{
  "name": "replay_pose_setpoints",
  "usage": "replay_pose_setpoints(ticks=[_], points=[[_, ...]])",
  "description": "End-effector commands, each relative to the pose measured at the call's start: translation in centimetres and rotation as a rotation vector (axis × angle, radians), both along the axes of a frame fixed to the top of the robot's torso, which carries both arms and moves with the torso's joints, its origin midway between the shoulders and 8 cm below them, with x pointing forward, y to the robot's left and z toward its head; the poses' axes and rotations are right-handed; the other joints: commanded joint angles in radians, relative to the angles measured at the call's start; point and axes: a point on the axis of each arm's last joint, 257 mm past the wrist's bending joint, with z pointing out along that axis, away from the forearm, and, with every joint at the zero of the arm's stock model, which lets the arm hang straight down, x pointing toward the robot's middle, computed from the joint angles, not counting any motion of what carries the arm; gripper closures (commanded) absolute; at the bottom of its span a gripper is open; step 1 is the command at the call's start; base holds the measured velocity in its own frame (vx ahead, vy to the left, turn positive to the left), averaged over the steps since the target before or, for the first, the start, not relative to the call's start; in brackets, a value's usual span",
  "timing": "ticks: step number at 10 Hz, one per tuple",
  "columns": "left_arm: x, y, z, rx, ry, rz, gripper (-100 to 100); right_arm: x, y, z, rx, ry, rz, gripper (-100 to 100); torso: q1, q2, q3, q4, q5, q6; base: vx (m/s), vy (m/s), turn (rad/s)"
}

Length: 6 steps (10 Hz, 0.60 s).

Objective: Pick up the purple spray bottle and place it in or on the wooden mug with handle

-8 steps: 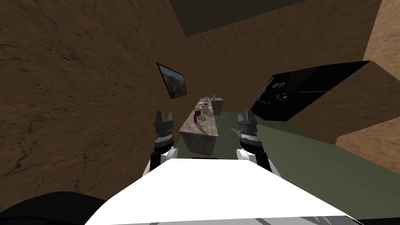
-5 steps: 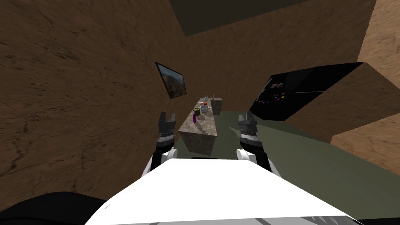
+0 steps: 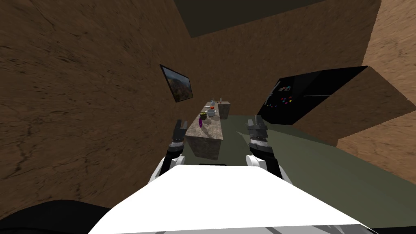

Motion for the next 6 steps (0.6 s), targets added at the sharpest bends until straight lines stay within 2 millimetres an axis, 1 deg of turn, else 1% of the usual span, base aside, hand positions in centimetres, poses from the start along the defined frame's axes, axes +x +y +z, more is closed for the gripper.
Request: replay_pose_setpoints(ticks=[1, 6], points=[[0.9, -0.7, -1.5, 0.039, 0.039, -0.014, -100, 0.0, 0.0, 0.0, 0.000, 0.000, 0.000, 0, 0.000, 0.000, 0.000, 0.000, 0.000, 0.000, -0.067, -0.074, -0.012], [3.1, -2.1, -7.7, 0.171, 0.174, -0.048, -100, 0.0, 0.0, 0.0, 0.000, 0.000, 0.000, 0, 0.000, 0.001, 0.000, 0.000, 0.000, 0.000, -0.066, -0.074, -0.019]])
